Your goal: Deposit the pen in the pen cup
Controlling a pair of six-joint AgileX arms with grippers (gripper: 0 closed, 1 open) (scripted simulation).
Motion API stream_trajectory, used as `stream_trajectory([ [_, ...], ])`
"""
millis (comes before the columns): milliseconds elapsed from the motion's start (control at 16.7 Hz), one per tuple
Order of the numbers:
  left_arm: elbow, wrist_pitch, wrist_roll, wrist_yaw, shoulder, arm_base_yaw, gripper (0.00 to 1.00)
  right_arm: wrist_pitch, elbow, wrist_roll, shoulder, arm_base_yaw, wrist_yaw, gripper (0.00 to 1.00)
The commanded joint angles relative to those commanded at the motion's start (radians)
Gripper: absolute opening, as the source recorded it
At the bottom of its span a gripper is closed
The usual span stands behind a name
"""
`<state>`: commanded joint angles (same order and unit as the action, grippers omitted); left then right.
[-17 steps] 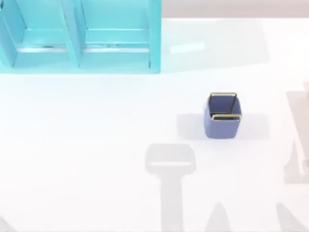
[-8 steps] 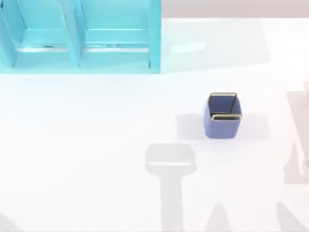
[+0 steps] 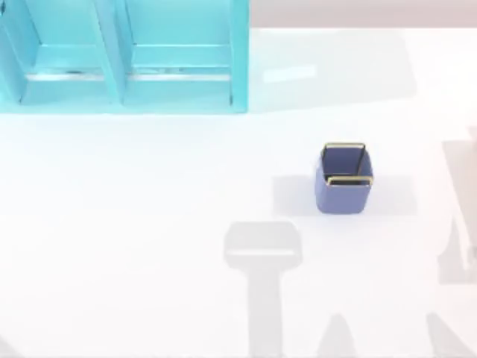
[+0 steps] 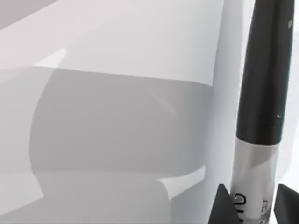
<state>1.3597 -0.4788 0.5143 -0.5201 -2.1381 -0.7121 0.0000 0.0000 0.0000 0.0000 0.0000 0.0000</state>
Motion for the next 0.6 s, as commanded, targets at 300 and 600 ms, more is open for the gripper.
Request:
stream_trajectory([
  [300,-0.014,-0.254,-0.134,-0.028,0.182,-0.121,0.00,0.000,0.000,0.000,0.000,0.000,0.000,1.00],
  [600,-0.032,-0.546,-0.290,-0.056,0.408,-0.261,0.00,0.000,0.000,0.000,0.000,0.000,0.000,1.00],
])
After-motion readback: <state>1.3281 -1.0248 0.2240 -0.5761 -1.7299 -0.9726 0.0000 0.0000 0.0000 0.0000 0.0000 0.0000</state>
